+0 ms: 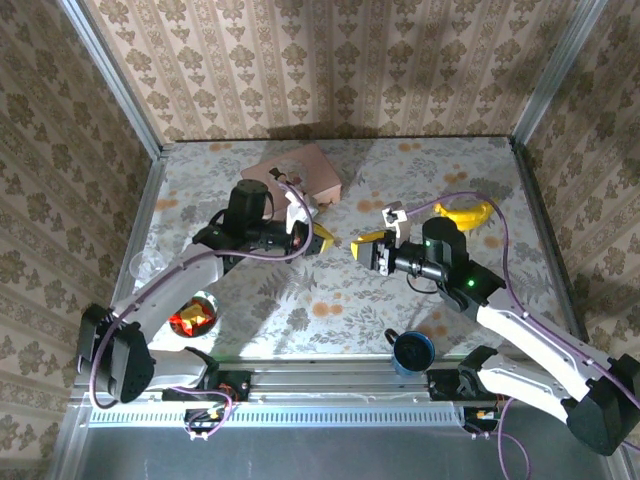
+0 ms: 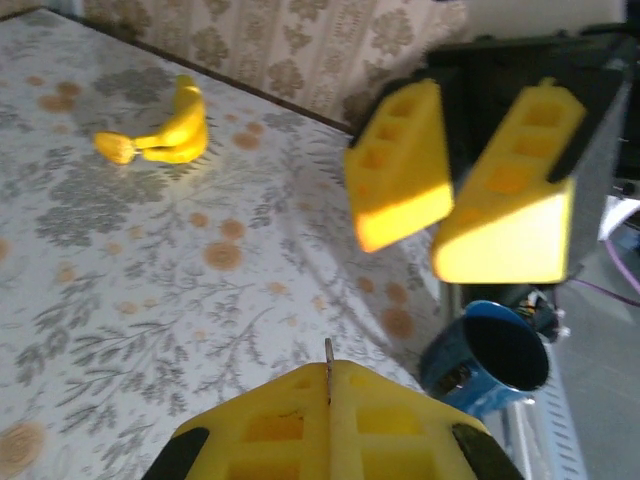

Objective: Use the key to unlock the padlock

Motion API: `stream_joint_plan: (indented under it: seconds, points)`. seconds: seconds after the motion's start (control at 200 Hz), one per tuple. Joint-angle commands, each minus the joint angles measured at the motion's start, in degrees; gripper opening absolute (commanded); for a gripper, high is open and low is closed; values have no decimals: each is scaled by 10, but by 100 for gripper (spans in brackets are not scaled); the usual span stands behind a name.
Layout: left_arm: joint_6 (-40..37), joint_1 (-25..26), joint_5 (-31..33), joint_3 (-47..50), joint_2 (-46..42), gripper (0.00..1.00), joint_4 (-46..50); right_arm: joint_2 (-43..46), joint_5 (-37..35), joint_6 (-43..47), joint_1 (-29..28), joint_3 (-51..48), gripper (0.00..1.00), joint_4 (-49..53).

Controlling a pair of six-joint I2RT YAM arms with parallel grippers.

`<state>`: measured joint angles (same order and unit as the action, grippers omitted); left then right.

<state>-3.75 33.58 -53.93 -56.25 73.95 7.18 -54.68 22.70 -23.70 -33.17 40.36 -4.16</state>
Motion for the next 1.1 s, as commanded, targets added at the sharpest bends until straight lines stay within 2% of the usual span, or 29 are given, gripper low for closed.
stream_joint_plan:
  seconds: [0.0,0.235,0.42,1.095]
  points:
    - [-30,4,-63,-2,-28,0,13,13,82,37,12,-10,33,-61]
    - [-29,5,-81,1,-44,0,13,-17,162,35,14,9,32,-83]
    - [-25,5,-79,2,-42,0,10,-49,194,23,12,25,32,-96]
    - [12,9,-73,12,-31,0,-46,-88,208,13,2,37,32,-123]
